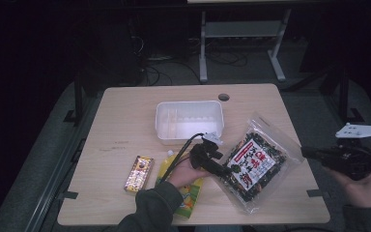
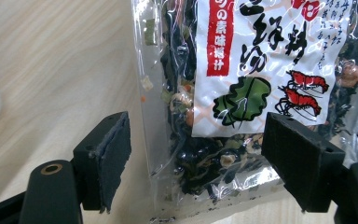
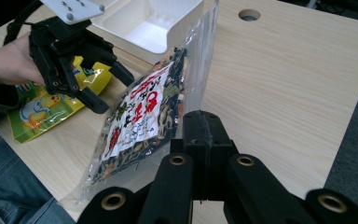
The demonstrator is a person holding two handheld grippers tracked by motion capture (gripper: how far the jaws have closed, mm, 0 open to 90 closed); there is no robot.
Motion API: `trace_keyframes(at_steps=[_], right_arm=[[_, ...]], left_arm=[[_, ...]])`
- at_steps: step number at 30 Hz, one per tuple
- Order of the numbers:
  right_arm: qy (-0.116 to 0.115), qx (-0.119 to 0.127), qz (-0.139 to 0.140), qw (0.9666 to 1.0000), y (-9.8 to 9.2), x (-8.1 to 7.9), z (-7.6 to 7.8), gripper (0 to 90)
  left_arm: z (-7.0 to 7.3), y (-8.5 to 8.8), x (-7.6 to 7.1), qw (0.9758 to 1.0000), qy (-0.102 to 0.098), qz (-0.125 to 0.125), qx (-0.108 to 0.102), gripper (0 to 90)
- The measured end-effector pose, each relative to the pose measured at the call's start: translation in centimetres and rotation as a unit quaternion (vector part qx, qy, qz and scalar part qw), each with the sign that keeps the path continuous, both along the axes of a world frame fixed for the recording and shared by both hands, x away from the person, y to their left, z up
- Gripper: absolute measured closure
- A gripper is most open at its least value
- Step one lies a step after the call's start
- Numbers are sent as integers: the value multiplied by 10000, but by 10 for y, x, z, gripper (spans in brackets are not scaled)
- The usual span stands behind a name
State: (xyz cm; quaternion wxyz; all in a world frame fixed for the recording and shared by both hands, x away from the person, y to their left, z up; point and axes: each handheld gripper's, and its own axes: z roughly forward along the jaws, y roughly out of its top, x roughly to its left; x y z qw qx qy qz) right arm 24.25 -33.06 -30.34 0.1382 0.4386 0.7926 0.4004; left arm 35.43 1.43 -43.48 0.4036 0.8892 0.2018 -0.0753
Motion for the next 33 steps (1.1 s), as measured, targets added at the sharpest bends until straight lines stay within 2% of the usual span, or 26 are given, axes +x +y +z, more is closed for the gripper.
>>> trace_keyframes(at_steps=[11, 17, 21, 23, 27, 33], right_arm=[[-61, -23, 140, 9999, 6, 2, 12, 897], [-95, 13, 241, 9997, 11, 5, 15, 897], [-78, -37, 302, 9995, 14, 8, 17, 897], [-85, -95, 324, 9994, 15, 9, 19, 897], [-111, -56, 313, 9994, 15, 11, 20, 897], [-97, 66, 262, 9996, 12, 15, 19, 898]], left_arm=[[-1, -4, 10, 9991, 291, -168, -242, 246], [-4, -5, 13, 9990, 343, -166, -229, 268], [-5, -7, 17, 9985, 427, -253, -210, 273], [-5, -7, 18, 9981, 464, -301, -253, 305], [-3, -4, 19, 9973, 542, -395, -312, 402], [-2, 5, 18, 9965, 518, -517, -409, 592]])
